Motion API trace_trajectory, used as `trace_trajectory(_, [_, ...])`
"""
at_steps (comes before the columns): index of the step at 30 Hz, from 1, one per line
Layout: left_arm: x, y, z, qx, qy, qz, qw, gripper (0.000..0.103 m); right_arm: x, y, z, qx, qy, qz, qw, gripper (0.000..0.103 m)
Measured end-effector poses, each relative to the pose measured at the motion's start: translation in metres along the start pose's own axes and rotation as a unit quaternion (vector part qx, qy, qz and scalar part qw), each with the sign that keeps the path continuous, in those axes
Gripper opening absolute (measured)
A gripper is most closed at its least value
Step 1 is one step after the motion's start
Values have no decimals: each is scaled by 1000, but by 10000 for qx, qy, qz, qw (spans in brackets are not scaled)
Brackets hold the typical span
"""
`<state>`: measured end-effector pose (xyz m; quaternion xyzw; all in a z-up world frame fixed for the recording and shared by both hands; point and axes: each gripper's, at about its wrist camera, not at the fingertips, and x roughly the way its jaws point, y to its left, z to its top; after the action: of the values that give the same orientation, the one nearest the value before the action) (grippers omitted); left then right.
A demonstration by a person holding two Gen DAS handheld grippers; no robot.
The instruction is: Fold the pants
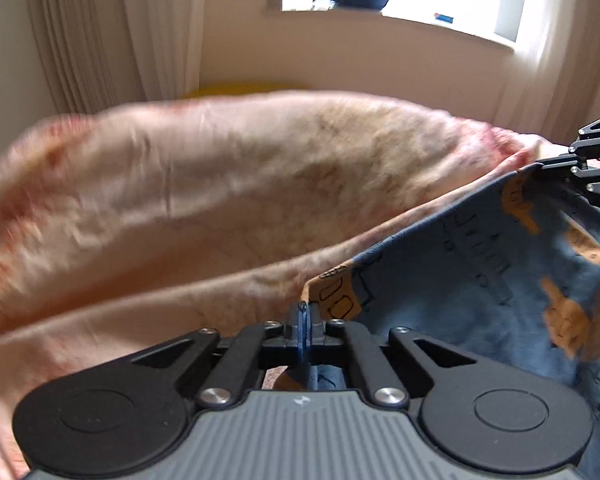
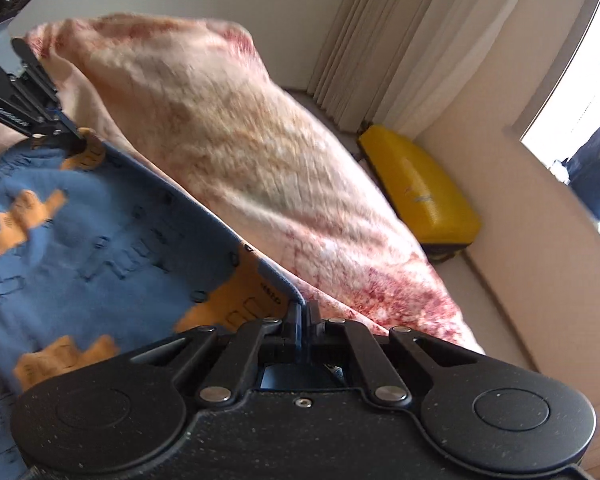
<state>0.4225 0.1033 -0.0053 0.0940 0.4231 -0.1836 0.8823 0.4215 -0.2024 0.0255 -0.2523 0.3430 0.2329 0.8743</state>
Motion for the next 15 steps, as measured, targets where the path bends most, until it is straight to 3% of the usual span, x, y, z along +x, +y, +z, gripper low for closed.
trace_trajectory(7, [-85,-25,-19,529,-765,-111,9956,1,-98,32,-27,-61,-509,-141,9986,0])
trace_trajectory(15, [-151,-74,-82,1450,-821,-214,9858,1,-202,110,-99,-47,-512,38,9987,0])
